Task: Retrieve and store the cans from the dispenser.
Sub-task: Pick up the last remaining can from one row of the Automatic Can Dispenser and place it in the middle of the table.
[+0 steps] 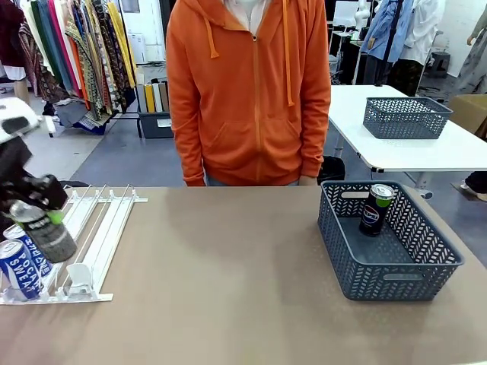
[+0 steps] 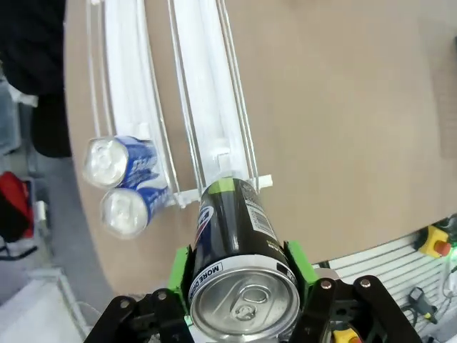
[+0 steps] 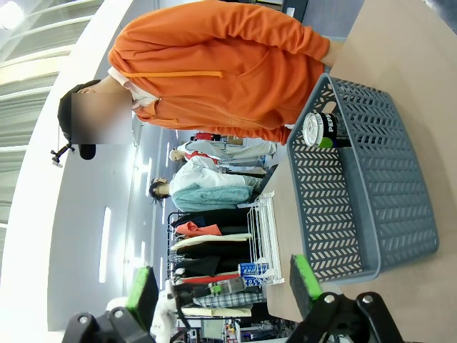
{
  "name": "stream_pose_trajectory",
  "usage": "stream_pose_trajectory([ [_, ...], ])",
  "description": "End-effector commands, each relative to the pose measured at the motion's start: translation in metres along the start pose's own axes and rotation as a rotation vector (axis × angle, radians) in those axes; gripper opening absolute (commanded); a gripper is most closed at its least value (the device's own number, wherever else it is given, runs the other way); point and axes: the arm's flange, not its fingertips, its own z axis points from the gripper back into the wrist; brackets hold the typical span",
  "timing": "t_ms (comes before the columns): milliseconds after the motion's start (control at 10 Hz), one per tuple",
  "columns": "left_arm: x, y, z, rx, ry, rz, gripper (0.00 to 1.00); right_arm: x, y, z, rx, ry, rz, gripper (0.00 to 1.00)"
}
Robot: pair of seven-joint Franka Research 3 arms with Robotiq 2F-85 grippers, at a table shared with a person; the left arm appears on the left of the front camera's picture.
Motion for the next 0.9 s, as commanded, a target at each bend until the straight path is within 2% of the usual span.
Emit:
stream_pose_trajectory([
  [0,-0.027,-0.011,0.039,0.036,-0.125,-0.021,0.00,0.002,0.003,0.001,0.011,-0.001,0.010,1.00],
  [100,-0.047,-0.009,0.060,-0.057,-0.191,-0.022,0.00,0.002,0.003,0.001,0.011,-0.001,0.010,1.00],
  [200,-0.013,-0.006,0.025,0.014,-0.052,-0.020,0.00,0.002,0.003,0.001,0.011,-0.001,0.010,1.00],
  [700,-0.013,-0.006,0.025,0.014,-0.052,-0.020,0.00,0.002,0.003,0.001,0.011,-0.001,0.010,1.00],
  [800,-0.015,-0.006,0.014,0.001,-0.023,-0.025,0.00,0.002,0.003,0.001,0.011,-0.001,0.010,1.00],
])
